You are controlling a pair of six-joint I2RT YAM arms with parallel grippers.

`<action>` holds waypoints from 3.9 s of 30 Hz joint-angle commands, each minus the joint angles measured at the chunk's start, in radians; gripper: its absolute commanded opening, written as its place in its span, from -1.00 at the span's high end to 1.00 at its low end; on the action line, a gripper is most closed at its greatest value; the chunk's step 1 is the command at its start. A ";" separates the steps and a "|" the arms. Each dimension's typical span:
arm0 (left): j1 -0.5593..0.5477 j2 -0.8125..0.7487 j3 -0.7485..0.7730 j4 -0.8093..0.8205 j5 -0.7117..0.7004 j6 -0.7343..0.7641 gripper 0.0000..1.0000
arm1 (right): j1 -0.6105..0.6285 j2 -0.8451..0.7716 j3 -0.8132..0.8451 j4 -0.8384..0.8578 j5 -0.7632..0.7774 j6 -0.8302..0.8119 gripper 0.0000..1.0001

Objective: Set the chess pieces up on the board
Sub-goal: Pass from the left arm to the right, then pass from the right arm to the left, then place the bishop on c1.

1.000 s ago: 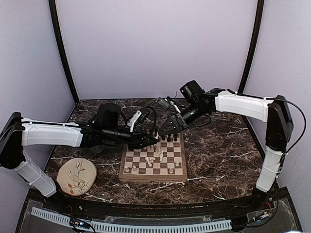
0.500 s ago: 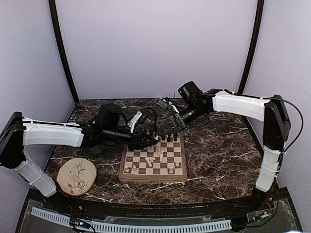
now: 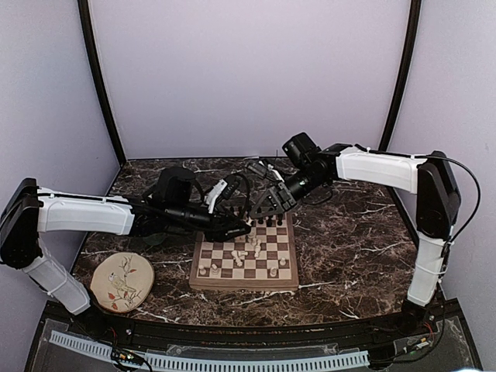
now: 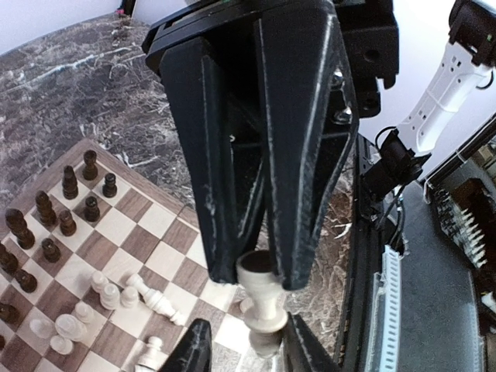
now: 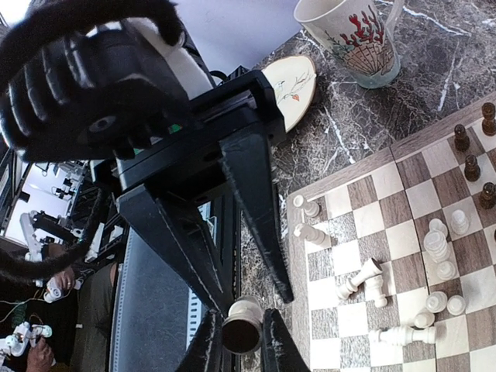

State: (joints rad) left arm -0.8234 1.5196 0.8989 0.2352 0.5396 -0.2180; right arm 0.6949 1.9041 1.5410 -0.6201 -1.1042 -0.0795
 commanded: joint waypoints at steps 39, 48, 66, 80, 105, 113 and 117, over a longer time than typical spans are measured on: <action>-0.309 0.005 -0.318 0.932 -0.781 0.439 0.33 | -0.056 -0.049 -0.295 1.004 -0.307 0.904 0.80; -0.310 0.020 -0.307 0.943 -0.799 0.429 0.55 | -0.056 -0.050 -0.316 1.065 -0.311 0.951 0.79; -0.309 -0.145 -0.228 0.561 -0.814 0.391 0.82 | -0.149 -0.127 -0.294 0.730 -0.249 0.601 -0.04; -0.212 -0.092 0.328 -0.838 -0.534 0.139 0.82 | -0.230 -0.455 -0.433 0.214 0.420 -0.271 -0.20; -0.186 0.322 0.648 -1.276 -0.355 0.158 0.82 | -0.241 -0.450 -0.481 0.194 0.495 -0.395 -0.22; -0.187 0.382 0.677 -1.283 -0.388 0.187 0.81 | -0.241 -0.439 -0.478 0.185 0.481 -0.401 -0.21; -0.187 0.402 0.694 -1.307 -0.408 0.195 0.79 | -0.241 -0.432 -0.473 0.177 0.477 -0.406 -0.21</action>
State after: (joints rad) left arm -1.0161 1.9099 1.5558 -1.0145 0.1577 -0.0494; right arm 0.4568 1.4578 1.0580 -0.4328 -0.6205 -0.4740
